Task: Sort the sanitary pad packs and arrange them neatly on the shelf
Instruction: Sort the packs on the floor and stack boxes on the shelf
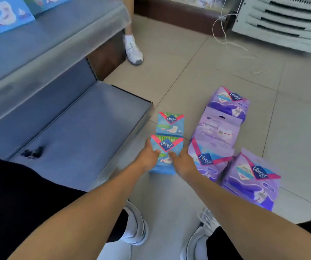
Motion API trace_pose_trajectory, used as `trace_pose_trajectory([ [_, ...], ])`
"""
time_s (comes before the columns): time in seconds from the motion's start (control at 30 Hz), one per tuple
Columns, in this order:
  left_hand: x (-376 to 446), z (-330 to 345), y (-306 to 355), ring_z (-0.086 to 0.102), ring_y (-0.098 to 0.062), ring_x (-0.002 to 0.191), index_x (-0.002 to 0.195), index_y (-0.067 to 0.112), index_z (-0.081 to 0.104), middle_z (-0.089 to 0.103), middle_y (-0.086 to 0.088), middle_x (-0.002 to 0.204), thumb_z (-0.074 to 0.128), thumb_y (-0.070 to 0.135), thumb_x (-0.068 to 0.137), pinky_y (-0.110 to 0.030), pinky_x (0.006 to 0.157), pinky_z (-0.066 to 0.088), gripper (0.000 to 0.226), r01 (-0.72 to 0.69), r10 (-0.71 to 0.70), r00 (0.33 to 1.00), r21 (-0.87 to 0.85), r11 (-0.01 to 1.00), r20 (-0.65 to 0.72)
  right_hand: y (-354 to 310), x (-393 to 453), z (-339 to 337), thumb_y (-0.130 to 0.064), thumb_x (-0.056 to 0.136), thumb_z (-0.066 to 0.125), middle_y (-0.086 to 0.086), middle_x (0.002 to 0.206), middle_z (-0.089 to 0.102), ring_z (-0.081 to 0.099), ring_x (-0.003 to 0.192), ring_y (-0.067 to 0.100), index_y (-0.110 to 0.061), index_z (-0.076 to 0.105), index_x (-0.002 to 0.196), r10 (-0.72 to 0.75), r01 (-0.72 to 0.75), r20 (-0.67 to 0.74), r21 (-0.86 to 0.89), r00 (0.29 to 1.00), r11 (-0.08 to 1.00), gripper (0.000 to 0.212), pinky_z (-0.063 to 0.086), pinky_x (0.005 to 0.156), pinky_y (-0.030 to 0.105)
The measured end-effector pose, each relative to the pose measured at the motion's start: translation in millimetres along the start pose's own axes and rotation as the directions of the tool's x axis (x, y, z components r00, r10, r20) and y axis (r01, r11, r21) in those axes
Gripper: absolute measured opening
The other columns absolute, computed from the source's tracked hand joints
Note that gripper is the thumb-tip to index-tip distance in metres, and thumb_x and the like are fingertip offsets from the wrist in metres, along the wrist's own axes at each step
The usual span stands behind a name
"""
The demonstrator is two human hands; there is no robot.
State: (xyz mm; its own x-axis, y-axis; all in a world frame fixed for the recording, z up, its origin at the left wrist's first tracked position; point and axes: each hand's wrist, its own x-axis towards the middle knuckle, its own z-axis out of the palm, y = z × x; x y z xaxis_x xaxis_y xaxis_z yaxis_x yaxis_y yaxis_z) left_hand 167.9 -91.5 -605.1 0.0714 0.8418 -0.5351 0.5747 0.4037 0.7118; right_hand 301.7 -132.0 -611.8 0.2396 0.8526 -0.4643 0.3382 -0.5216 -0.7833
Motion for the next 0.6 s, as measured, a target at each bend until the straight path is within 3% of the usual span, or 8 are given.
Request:
trace_pose_trajectory([
  [0.17,33.0,18.0,-26.1,0.058,-0.025,0.106,0.149,0.021,0.023,0.057,-0.005,0.126,0.045,0.011,0.099,-0.029,0.082,0.044,0.055,0.02,-0.02,1.0,-0.013,1.0,0.021,27.5,36.8,20.0,-0.024,0.097,0.055,0.012,0.128,0.061,0.058,0.116,0.034,-0.013,0.035,0.138,0.068,-0.068,-0.007,-0.023,0.998,0.997,0.048,0.044,0.091,0.034],
  [0.27,45.8,24.6,-32.2,0.058,-0.024,0.111,0.147,0.02,0.024,0.057,-0.003,0.129,0.044,0.008,0.099,-0.035,0.094,0.047,0.053,0.0,0.0,1.0,-0.05,0.999,0.013,33.3,50.5,28.0,-0.023,0.096,0.055,0.011,0.129,0.06,0.058,0.116,0.034,-0.015,0.035,0.137,0.091,-0.092,-0.045,-0.014,0.995,0.996,0.046,0.045,0.092,0.035],
  [0.43,53.1,27.0,-33.4,0.058,-0.019,0.103,0.144,0.02,0.024,0.056,0.0,0.122,0.042,0.008,0.101,-0.027,0.084,0.045,0.048,-0.007,0.008,1.0,-0.074,0.997,0.019,37.5,63.0,36.2,-0.026,0.096,0.055,0.011,0.13,0.059,0.058,0.116,0.032,-0.012,0.04,0.132,0.107,-0.11,-0.052,-0.065,0.993,0.992,0.041,0.045,0.091,0.034],
  [0.53,51.3,21.7,-28.8,0.058,-0.02,0.103,0.141,0.02,0.025,0.056,0.0,0.125,0.046,0.013,0.1,-0.029,0.08,0.045,0.046,0.012,-0.013,1.0,0.033,0.999,0.02,32.3,59.5,32.1,-0.026,0.095,0.056,0.012,0.13,0.056,0.056,0.117,0.034,-0.01,0.037,0.132,0.094,-0.099,-0.047,-0.13,0.994,0.987,0.044,0.046,0.089,0.034],
  [0.6,44.2,16.0,-23.0,0.054,-0.025,0.115,0.142,0.016,0.024,0.049,-0.01,0.138,0.05,0.018,0.098,-0.037,0.091,0.047,0.052,-0.005,0.003,1.0,0.179,0.984,0.011,26.9,52.2,25.4,-0.026,0.093,0.056,0.016,0.133,0.051,0.052,0.119,0.038,-0.008,0.034,0.136,0.018,-0.03,-0.048,-0.261,0.999,0.965,0.052,0.046,0.095,0.043],
])
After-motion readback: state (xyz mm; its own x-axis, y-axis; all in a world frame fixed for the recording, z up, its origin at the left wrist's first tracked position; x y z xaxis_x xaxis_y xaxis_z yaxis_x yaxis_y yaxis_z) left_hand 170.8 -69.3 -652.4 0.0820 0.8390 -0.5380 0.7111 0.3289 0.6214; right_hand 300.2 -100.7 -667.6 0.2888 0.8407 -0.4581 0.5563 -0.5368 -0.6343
